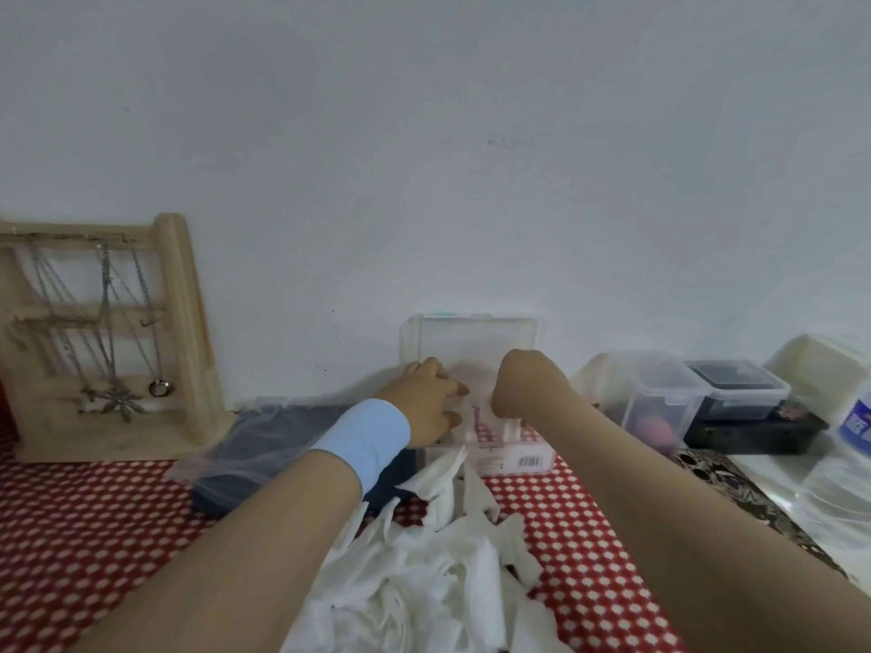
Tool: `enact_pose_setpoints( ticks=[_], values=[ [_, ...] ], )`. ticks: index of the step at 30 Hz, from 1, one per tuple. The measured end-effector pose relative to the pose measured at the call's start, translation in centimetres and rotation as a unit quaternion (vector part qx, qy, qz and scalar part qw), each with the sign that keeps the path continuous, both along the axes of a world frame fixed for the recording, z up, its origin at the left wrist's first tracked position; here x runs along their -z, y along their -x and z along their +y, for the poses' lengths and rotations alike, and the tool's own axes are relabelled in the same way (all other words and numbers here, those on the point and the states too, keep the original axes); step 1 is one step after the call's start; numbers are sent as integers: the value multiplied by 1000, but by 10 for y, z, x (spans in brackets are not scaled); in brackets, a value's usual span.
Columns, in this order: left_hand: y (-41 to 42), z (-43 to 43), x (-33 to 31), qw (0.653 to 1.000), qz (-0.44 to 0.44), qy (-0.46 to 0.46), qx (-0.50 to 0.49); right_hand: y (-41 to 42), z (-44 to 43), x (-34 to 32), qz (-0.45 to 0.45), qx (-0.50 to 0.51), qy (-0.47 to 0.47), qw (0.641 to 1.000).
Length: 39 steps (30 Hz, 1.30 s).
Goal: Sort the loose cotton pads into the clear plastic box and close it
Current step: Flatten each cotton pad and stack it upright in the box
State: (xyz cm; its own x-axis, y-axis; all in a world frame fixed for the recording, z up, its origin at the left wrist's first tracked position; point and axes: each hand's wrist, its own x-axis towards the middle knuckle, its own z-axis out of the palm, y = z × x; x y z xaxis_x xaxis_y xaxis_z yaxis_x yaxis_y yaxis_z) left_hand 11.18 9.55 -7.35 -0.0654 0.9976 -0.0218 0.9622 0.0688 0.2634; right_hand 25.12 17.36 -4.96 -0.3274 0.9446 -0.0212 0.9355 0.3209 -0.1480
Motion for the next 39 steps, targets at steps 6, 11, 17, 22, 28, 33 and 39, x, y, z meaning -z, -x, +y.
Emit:
enact_pose_setpoints(
  ticks=[6,11,17,22,28,33,39],
  values=[
    [5,-11,7,1000,-19,-20,11,10,2,6,95,5,85,992],
    [2,-17,5,999,-13,-28,15,-1,-2,-8,259,44,237,935],
    [-8,-21,2,998,-31,31,34,6,-12,-5,303,58,279,910],
    [-18,-28,-2,998,-5,46,47,6,-15,-1,344,83,275,894],
    [-13,-40,-12,998,-57,29,28,-2,-26,-7,299,44,247,921],
    [-8,-74,-31,989,-131,-65,-11,-26,-46,-22,276,-122,24,953],
    [-2,-117,-28,975,-202,-59,-63,-25,-99,-10,11,-347,3,938]
  ],
)
